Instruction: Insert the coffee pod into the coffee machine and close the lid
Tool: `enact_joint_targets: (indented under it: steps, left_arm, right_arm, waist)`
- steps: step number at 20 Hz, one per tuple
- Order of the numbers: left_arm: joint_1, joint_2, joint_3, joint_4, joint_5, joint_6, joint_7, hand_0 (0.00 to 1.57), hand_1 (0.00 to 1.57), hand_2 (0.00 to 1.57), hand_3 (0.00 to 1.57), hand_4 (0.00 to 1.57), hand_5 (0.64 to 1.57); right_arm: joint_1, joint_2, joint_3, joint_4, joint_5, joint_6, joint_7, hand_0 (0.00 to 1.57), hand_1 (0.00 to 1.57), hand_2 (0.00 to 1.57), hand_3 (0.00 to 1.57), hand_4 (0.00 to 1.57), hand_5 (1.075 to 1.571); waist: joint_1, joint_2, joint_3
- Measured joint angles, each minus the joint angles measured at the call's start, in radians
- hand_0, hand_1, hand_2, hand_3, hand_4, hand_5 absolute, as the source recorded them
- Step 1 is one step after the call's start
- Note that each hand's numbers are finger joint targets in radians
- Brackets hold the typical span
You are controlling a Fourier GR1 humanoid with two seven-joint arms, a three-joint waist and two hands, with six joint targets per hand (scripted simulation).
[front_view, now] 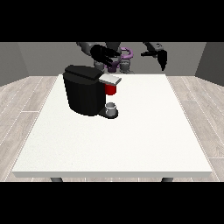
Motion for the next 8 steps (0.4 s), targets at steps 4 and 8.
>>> enact_joint_targets:
  steps: [4, 8]
  left_arm:
    - [0.019, -0.001, 0.008, 0.014, -0.003, 0.012, -0.026, 0.00, 0.00, 0.00, 0.00, 0.21, 1.571]
    - [0.042, -0.028, -0.003, 0.029, -0.008, 0.028, -0.039, 0.00, 0.00, 0.00, 0.00, 0.19, 1.571]
  right_arm:
    - [0.086, 0.041, 0.053, -0.049, -0.037, 0.021, -0.056, 0.00, 0.00, 0.00, 0.00, 0.27, 1.571]
    - [0.210, 0.058, 0.116, -0.102, -0.127, -0.007, -0.085, 0.00, 0.00, 0.00, 0.00, 0.16, 1.571]
  waist:
    - [-0.034, -0.042, -0.0001]
    - [-0.063, -0.095, -0.0001]
